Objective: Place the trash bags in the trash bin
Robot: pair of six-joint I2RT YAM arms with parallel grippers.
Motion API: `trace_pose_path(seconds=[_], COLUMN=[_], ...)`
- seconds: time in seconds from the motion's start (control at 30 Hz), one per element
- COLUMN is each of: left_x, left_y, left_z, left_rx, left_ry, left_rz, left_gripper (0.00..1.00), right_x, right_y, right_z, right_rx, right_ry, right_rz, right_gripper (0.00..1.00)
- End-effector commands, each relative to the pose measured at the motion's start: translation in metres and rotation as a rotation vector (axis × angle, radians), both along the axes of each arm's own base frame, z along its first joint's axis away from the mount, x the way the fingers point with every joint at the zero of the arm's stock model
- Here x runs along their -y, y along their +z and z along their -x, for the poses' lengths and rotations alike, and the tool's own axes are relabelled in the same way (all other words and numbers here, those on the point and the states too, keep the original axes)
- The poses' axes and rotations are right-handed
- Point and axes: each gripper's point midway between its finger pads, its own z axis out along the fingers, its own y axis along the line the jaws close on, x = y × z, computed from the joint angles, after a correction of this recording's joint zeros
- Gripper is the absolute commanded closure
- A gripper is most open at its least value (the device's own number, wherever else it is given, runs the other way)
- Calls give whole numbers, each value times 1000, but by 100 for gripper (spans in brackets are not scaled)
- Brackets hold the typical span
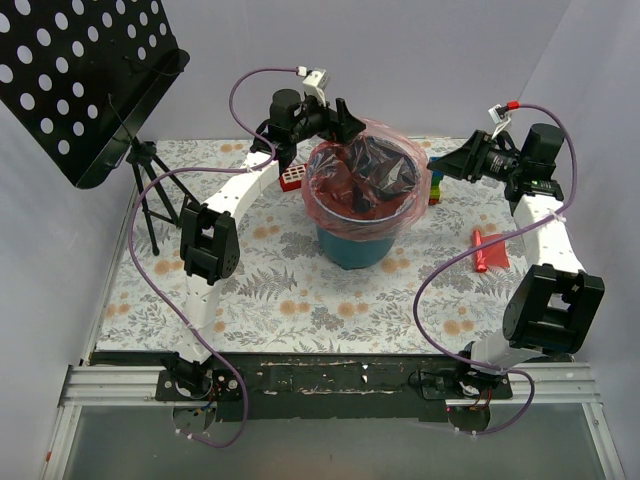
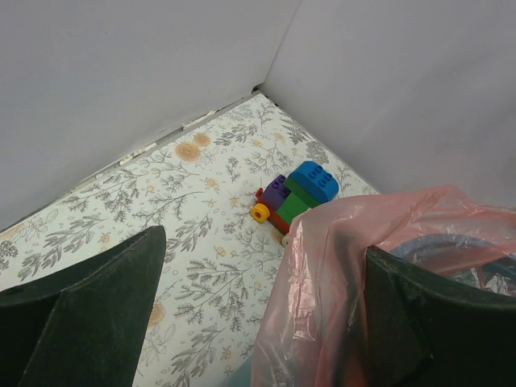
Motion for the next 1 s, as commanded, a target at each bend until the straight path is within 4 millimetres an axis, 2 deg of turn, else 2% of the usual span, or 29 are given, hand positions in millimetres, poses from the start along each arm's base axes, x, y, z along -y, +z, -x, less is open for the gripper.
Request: trace_pose_path(seconds=[0.0, 0.1, 0.2, 0.23, 0.27, 0.3, 0.37, 0.5, 0.73, 0.87, 0.97], left_x=[-1, -1, -2, -4, -7, -9, -12, -8, -11, -10, -8], left_y=[24, 25, 29, 33, 38, 41, 45, 37, 2, -24, -35], left_z=[12, 11, 8, 5, 0, -5, -10, -8, -8, 8, 29], left_rx=[10, 13, 38, 65, 96, 116, 141, 127, -8, -184, -354], left_ry=[-27, -25, -12, 0, 20, 48, 59, 31, 34, -66, -156], left_rz=[23, 24, 16, 7, -4, -12, -24, -35, -19, 46, 155], left_gripper=[16, 16, 17, 16, 16, 16, 14, 14, 13, 13, 13], right_x=[-9, -10, -11, -12, -11, -12, -13, -13, -9, -17, -28], right_y=[8, -3, -12, -14, -15, -14, -13, -15, -47, -56, -62], right_z=[4, -2, -8, -10, -12, -13, -16, -22, -28, -23, -19], right_rx=[20, -15, -47, -57, -60, -55, -49, -56, -133, -152, -170], right_ry=[59, 30, 18, 15, 16, 22, 34, 33, -13, 5, 33], right_rz=[-31, -29, -32, -35, -39, -45, -56, -62, -47, -44, -43], right_gripper=[27, 29, 40, 47, 59, 75, 98, 99, 99, 99, 99])
